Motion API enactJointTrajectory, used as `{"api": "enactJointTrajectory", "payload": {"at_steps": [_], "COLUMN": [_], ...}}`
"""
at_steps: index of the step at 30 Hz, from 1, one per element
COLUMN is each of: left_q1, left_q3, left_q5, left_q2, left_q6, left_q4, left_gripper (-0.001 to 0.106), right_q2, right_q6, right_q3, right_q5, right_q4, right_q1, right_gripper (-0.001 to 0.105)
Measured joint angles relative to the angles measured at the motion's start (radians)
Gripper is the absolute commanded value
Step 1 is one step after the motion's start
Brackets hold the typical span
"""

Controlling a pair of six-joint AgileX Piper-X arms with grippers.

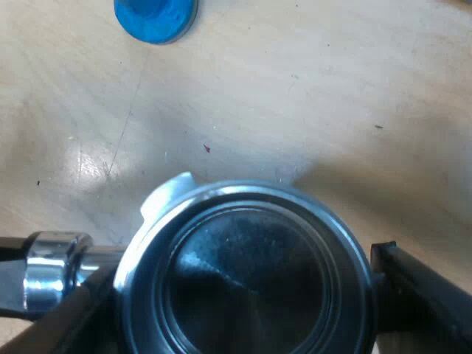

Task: Put the handle in the coffee machine

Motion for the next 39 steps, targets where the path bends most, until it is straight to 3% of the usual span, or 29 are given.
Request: {"api": "enactJointTrajectory", "payload": {"at_steps": [13,30,39], "left_q1": [0.0,0.0,0.0], "left_q3": [0.053,0.053,0.053], "left_q5": [0.0,0.0,-0.002], "left_q2": [0.0,0.002,0.114], "left_q6": [0.035,0.041,0.066], "left_q4": [-0.103,-0.103,-0.108], "left_gripper": [0.067,0.058,0.058], "right_q2": [0.0,0.0,0.0], "right_q6": [0.002,0.002,0.002], "right_q3": [0.0,0.0,0.0], "right_q5": [-0.005,-0.005,-0.005], "right_q4": [0.0,0.0,0.0], "right_q1": [0.0,0.0,0.0], "right_gripper": [0.0,0.0,0.0]}}
